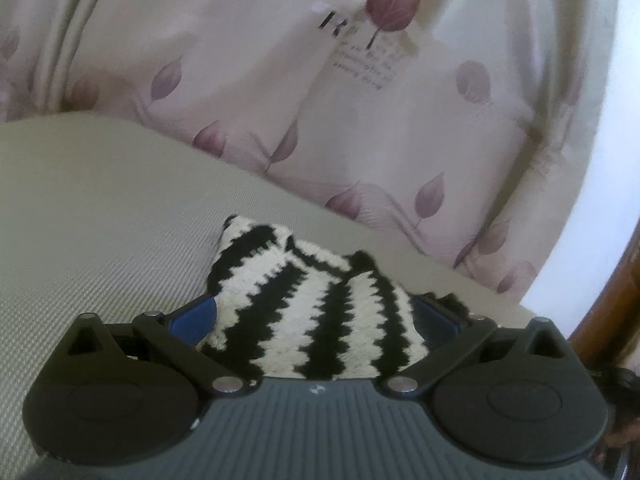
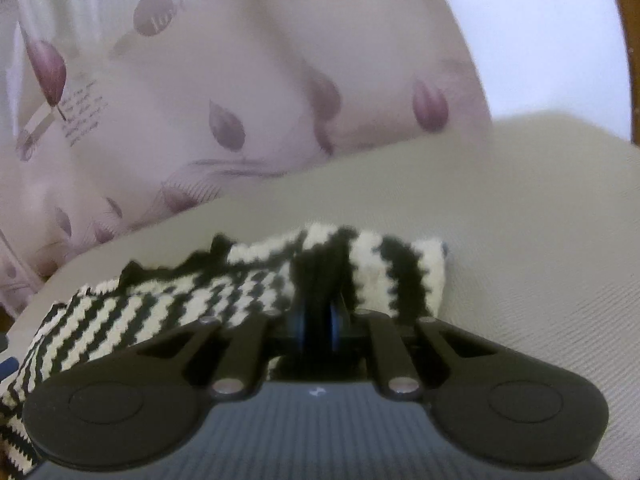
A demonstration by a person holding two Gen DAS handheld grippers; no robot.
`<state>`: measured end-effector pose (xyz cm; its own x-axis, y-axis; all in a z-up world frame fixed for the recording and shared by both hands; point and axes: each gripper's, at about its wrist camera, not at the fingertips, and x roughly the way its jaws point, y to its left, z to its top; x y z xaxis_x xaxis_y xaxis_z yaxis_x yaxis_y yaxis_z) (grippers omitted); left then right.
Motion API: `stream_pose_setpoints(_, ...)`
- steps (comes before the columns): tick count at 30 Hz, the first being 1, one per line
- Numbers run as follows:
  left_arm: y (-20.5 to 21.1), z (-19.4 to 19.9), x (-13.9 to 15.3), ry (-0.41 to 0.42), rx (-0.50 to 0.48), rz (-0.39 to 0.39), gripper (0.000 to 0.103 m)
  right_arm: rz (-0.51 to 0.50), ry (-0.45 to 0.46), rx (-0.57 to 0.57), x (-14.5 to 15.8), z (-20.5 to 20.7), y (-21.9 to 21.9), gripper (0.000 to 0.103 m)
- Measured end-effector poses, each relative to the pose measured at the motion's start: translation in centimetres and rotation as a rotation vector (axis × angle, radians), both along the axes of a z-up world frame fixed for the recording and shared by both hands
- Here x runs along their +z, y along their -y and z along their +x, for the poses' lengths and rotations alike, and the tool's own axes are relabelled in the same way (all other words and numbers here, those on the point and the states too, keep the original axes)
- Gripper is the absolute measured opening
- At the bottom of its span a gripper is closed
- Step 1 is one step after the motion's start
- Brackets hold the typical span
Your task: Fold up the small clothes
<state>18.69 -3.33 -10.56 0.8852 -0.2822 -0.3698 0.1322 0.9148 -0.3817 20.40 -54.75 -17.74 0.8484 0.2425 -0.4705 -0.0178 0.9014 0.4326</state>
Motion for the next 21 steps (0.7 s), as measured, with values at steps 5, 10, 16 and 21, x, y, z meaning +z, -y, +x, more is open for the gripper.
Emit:
stream_pose_setpoints(5, -0.2, 0.8, -0.4, -0.068, 0.055, 0.012, 0.103, 0.052, -0.067, -0.026, -0.3, 0.7, 0.7, 0.014)
stream_pose_setpoints(10, -0.3, 1.3, -0.7, -0.111, 0.097, 0.027, 0.103, 0.056, -0.065, -0.033, -0.7, 0.6, 0.8, 0.014)
stream_pose_setpoints(16, -0.7, 1.2, -0.6, -0.103, 0.062, -0.002, 0.103, 0.198, -0.009, -0.085, 0.1, -2.2, 3.3, 0.021)
stream_pose_setpoints(21, -1.2, -1.7, 1.7, -0.11, -0.085, -0.014, 0.103, 0.179, 0.07, -0.062, 1.2, -11.2, 4.5, 0.021)
